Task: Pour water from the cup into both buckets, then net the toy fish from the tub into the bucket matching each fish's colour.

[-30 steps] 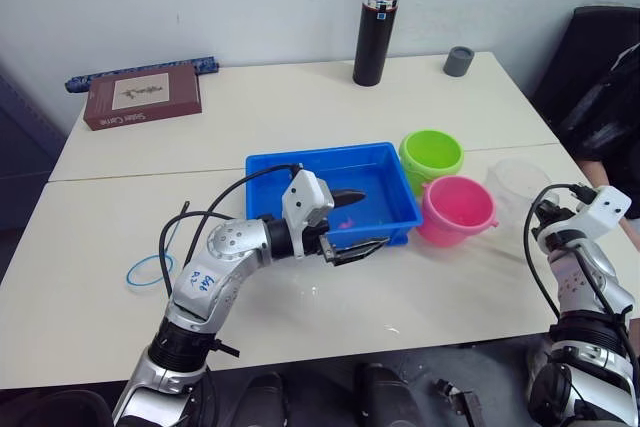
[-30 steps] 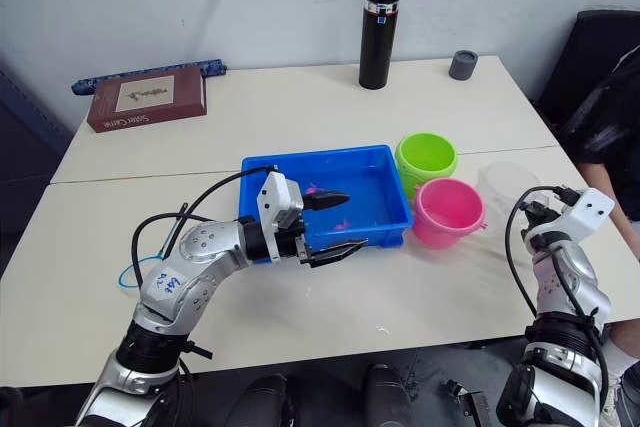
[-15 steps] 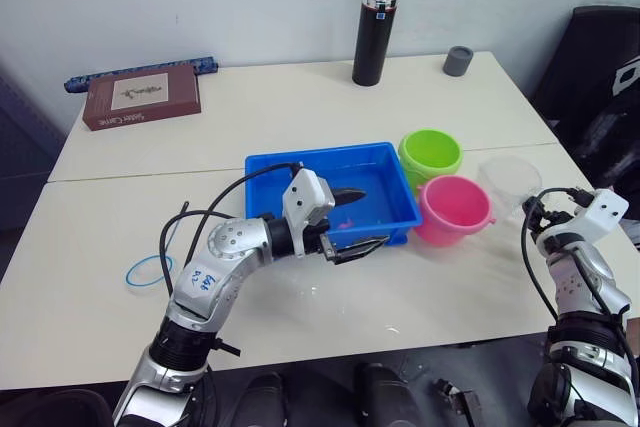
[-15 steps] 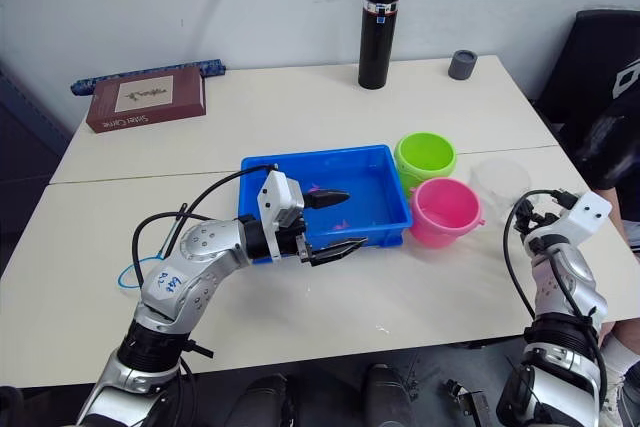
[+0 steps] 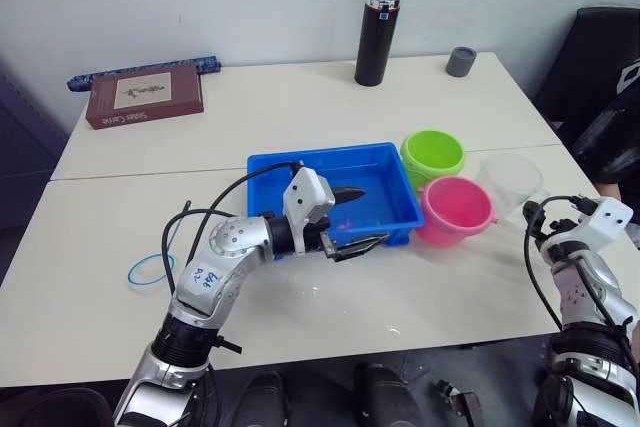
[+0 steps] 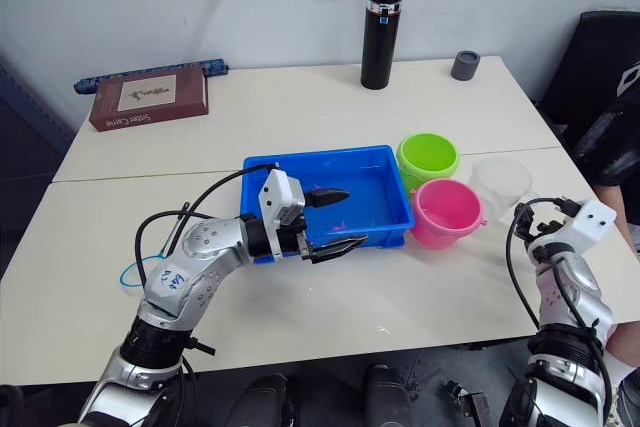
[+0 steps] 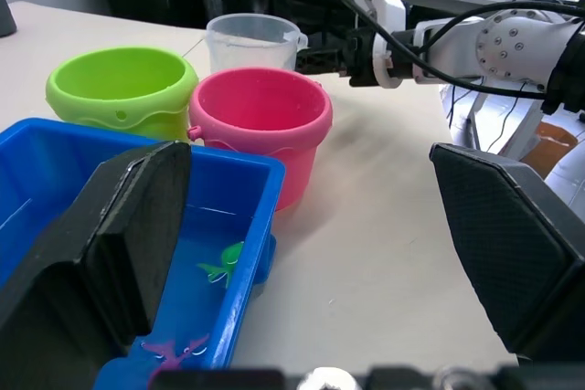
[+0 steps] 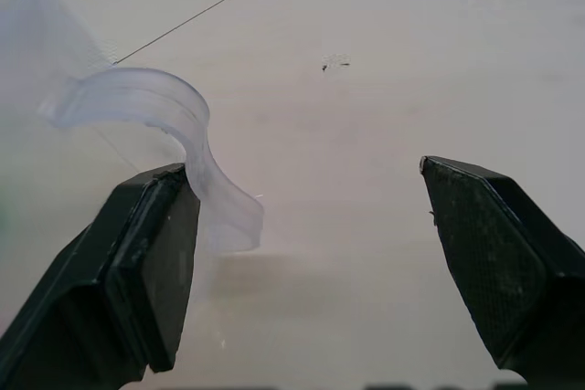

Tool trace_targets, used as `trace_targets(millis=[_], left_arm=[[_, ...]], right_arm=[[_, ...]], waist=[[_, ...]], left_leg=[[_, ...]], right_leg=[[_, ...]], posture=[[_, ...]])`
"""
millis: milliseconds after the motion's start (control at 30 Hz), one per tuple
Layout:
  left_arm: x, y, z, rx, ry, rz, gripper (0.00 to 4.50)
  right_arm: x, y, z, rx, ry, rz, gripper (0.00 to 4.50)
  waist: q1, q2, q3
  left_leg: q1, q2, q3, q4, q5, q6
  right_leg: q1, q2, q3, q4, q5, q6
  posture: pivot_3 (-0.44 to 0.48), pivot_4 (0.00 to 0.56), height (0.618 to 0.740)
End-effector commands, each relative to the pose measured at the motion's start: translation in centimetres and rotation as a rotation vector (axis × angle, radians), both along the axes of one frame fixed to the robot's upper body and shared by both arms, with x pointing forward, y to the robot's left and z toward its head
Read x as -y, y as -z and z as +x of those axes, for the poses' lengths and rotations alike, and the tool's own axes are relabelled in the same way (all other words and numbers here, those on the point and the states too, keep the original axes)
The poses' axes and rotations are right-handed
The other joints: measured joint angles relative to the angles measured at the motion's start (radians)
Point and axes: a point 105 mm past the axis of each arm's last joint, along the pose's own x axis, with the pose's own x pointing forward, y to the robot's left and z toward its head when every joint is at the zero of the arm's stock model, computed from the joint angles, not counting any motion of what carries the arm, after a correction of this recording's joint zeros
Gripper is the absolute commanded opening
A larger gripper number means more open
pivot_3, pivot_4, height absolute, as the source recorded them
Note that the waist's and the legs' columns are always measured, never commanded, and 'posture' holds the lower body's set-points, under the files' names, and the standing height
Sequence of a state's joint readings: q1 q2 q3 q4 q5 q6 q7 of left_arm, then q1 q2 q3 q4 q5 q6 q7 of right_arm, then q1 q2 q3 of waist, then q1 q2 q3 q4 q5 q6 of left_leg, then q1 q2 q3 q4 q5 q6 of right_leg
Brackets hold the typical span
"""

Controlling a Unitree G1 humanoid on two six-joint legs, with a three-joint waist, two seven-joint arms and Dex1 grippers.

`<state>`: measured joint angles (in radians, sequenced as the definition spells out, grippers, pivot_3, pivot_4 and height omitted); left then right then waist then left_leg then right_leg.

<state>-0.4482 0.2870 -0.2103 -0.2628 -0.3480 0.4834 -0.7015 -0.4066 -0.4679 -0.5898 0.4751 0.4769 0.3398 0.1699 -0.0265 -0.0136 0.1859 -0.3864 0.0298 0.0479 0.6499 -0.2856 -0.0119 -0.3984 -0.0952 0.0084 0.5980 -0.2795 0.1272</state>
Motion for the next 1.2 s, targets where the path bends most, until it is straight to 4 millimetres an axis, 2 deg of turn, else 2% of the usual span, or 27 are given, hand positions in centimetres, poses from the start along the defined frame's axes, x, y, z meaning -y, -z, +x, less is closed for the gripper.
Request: trace_targets(millis=[33,400,600,867,967,1033,1067,1133,1200], left_arm=[[0.4,-0.9,-0.4,0.048,0.028,-0.015,4.50],[0.6,-0.9,-0.4,0.044,0.039,-0.018,4.50],[0.5,-0.8,-0.3,0.041,0.035,-0.019,4.50],[0.6,-0.6,-0.3,0.028,0.041,-0.022,4.50],[0.6,-0.6,-0.3,0.028,0.043,-0.022,4.50],[0.4,-0.7,0.0,0.030,0.031,-0.025,4.50],[0.3,-0.7,0.2,0.030,0.012,-0.028,4.50],[-0.2,-0.8,0.6,0.030,-0.036,-0.038,4.50],[-0.5,-0.9,0.7,0.033,-0.069,-0.046,4.50]], right_arm=[[0.6,-2.0,-0.7,0.056,0.013,-0.022,4.07],[-1.8,-3.3,-1.8,0.081,-0.027,-0.010,4.07],[-4.0,-3.5,-4.2,0.058,-0.085,-0.012,4.07],[-3.3,-5.3,-8.1,0.034,-0.078,-0.077,4.07],[-3.4,-5.9,-8.6,0.031,-0.087,-0.090,4.07],[-4.1,-8.2,-9.1,0.075,-0.151,-0.124,4.07],[-5.0,-10.2,-9.3,0.126,-0.219,-0.140,4.07],[-7.6,-13.8,-8.9,0.210,-0.374,-0.183,4.07],[-9.8,-15.5,-8.4,0.239,-0.499,-0.208,4.07]], waist=[[0.000,0.000,0.000],[0.001,0.000,0.000],[0.006,0.000,0.000],[0.021,0.000,0.000],[0.022,0.000,0.000],[0.023,0.001,0.000],[0.023,0.001,0.000],[0.021,0.002,0.000],[0.016,0.002,0.000]], left_leg=[[0.000,0.000,0.000,0.000,0.000,0.000],[0.000,0.000,-0.001,-0.001,0.000,0.000],[-0.001,0.000,-0.002,-0.001,0.000,0.000],[-0.001,0.000,-0.002,-0.001,0.000,0.001],[-0.001,0.000,-0.002,-0.001,-0.001,0.001],[-0.001,0.000,-0.002,-0.001,-0.001,0.001],[-0.001,0.000,-0.002,-0.001,-0.001,0.001],[-0.001,0.000,-0.003,-0.001,-0.001,0.001],[-0.001,0.000,-0.006,-0.001,-0.001,0.002]], right_leg=[[0.000,0.000,0.000,0.000,0.000,0.000],[0.000,0.000,0.000,0.000,0.000,0.000],[0.000,0.000,-0.001,-0.001,0.000,0.000],[0.000,0.000,-0.001,-0.002,0.000,0.000],[0.000,0.000,-0.001,-0.002,0.000,-0.001],[0.000,0.000,-0.001,-0.002,0.000,-0.001],[0.000,0.000,-0.001,-0.002,0.000,-0.001],[0.000,0.000,-0.001,-0.003,0.000,-0.001],[0.000,0.000,0.000,-0.003,0.000,0.000]], posture=[[0.000,0.150,0.740],[0.000,0.150,0.740],[0.000,0.150,0.740],[0.000,0.150,0.740],[0.000,0.150,0.740],[0.000,0.150,0.740],[0.000,0.150,0.740],[0.000,0.150,0.740],[0.000,0.150,0.740]])
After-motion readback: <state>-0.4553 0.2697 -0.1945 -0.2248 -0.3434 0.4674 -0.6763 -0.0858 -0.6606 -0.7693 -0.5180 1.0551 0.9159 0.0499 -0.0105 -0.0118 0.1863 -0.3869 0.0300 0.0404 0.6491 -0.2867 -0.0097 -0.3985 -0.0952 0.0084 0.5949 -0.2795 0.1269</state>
